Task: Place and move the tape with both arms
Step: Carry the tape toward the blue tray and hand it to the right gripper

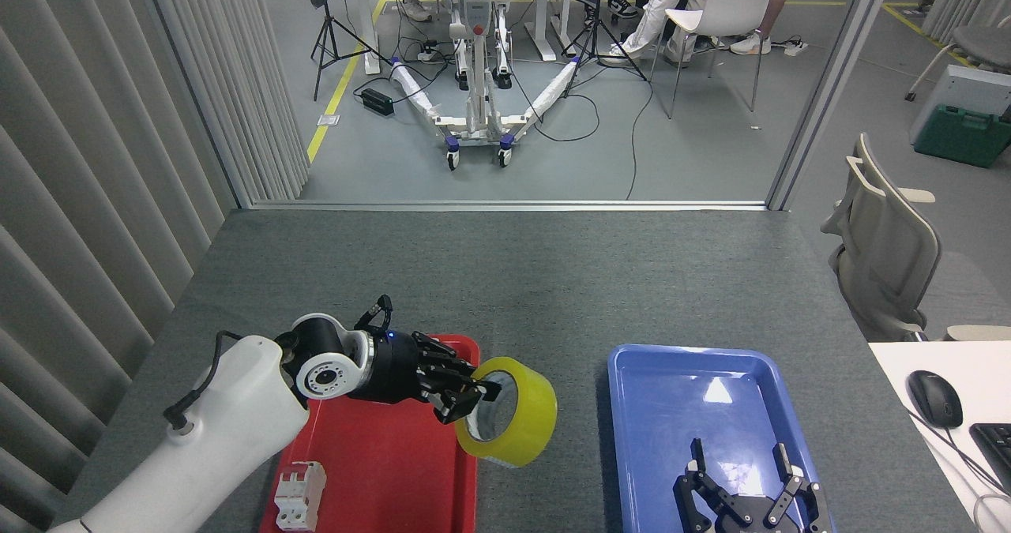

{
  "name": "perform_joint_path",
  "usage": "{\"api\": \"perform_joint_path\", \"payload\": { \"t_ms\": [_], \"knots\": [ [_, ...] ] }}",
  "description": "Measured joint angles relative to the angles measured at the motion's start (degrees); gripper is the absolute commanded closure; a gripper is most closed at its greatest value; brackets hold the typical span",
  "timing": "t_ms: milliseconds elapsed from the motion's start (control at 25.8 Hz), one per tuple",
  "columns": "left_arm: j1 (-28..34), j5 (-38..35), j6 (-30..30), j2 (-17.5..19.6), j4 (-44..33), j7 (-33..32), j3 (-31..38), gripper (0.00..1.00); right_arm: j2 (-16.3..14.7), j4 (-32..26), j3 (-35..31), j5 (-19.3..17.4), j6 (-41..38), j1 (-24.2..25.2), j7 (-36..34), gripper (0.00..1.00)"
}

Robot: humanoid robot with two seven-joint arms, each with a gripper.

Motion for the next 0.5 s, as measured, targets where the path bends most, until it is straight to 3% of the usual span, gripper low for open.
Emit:
{"api": "perform_joint_path", "payload": {
  "t_ms": [116, 232, 348, 503],
  "knots": [
    [2.66, 5.79, -6.68, -2.98, 2.44, 7.95, 1.35, 1.00, -0.97, 0.01, -1.49, -0.06, -7.57, 0.57, -2.63, 0.00],
    [5.70, 8.34, -9.56, -6.43, 5.12, 13.23, 1.89, 1.00, -2.87, -0.08, -4.21, 0.14, -22.31, 1.97, -7.13, 0.00],
    [7.07, 9.17, -10.32, -8.53, 6.66, 15.36, 2.11, 1.00, -5.91, -0.79, -8.11, 0.21, -39.92, 3.45, -11.18, 0.00],
    [7.62, 9.45, -10.72, -10.24, 7.48, 16.10, 2.10, 1.00, -8.23, -2.24, -10.86, -1.64, -48.25, 4.67, -14.31, 0.00]
  ]
}}
